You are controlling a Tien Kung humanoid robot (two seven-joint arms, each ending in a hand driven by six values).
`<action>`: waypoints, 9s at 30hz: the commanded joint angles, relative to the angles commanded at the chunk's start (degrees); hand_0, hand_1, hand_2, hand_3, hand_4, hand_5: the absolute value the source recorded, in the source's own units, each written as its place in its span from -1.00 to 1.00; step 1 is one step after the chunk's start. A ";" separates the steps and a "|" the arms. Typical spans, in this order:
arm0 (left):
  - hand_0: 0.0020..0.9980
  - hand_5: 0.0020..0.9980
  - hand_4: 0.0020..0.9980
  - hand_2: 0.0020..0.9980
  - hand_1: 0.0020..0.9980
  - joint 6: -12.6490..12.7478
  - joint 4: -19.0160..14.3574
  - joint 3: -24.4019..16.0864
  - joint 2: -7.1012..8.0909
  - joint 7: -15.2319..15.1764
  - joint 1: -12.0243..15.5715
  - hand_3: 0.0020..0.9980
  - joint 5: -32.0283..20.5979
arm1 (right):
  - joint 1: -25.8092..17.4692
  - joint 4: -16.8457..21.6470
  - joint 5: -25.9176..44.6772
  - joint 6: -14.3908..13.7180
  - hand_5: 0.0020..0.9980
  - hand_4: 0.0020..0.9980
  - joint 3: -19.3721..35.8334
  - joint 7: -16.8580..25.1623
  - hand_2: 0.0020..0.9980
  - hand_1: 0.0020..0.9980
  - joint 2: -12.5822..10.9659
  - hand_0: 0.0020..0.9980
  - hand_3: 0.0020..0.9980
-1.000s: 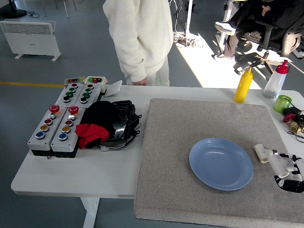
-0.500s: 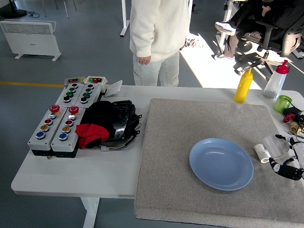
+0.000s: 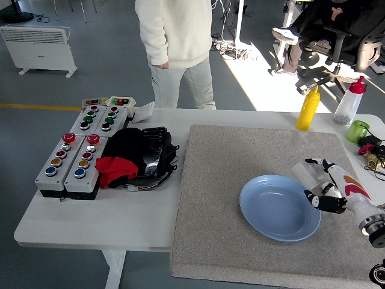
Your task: Pick pipe place plate twice
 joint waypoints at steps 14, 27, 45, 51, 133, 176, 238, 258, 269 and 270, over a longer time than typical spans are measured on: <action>0.35 1.00 -0.33 0.37 0.33 0.15 -0.11 0.50 0.00 0.35 0.60 0.26 -0.43 | 4.87 -6.81 -0.96 3.00 -0.82 0.16 -9.14 -0.31 0.89 0.74 0.57 0.82 0.73; 0.35 1.00 -0.33 0.37 0.33 0.64 -0.13 0.87 0.00 0.22 0.16 0.26 -1.37 | 4.87 -6.98 -2.29 3.05 -0.67 0.53 -8.66 1.29 1.00 0.89 0.39 1.00 1.00; 0.35 1.00 -0.33 0.38 0.34 0.72 -0.15 1.45 0.00 0.29 -0.22 0.26 -2.03 | 9.35 -17.02 1.75 5.00 -0.58 0.52 0.34 0.08 1.00 0.86 -3.42 1.00 0.96; 0.35 1.00 -0.33 0.38 0.34 0.78 -0.22 1.76 0.00 0.47 -0.06 0.26 -2.33 | 11.48 -23.91 5.81 9.51 -0.56 0.53 -2.86 -0.39 1.00 0.85 -4.00 1.00 0.97; 0.36 1.00 -0.34 0.39 0.35 0.50 -0.06 0.63 0.00 0.48 0.39 0.26 -0.98 | 10.02 10.17 6.35 10.13 -0.70 -0.07 -17.79 0.23 0.20 0.17 -9.56 0.13 0.18; 0.36 1.00 -0.34 0.39 0.34 0.43 -0.28 0.46 0.00 0.95 1.36 0.26 -0.48 | 8.90 5.97 2.82 13.41 -0.36 0.55 -13.95 -1.36 0.92 0.73 -6.25 0.87 0.80; 0.36 1.00 -0.34 0.39 0.34 -0.06 -0.03 -0.66 0.00 0.46 0.83 0.26 0.84 | -17.73 2.73 84.41 5.98 0.01 0.05 42.83 9.17 0.42 0.37 5.09 0.49 0.45; 0.36 1.00 -0.35 0.39 0.34 -0.34 -0.16 -1.57 0.00 0.58 1.23 0.26 2.20 | -20.37 2.92 86.22 8.26 0.10 0.07 44.23 7.86 0.38 0.35 5.22 0.48 0.42; 0.36 1.00 -0.35 0.39 0.34 -0.16 0.00 -1.17 0.00 0.31 0.63 0.26 1.29 | -19.86 2.39 92.54 7.35 0.11 0.07 46.17 7.65 0.34 0.29 6.26 0.43 0.40; 0.36 1.00 -0.35 0.39 0.34 -0.14 0.01 -1.12 0.00 0.30 0.59 0.26 1.23 | -19.76 2.37 93.10 7.20 0.11 0.07 46.28 7.76 0.34 0.29 6.29 0.43 0.40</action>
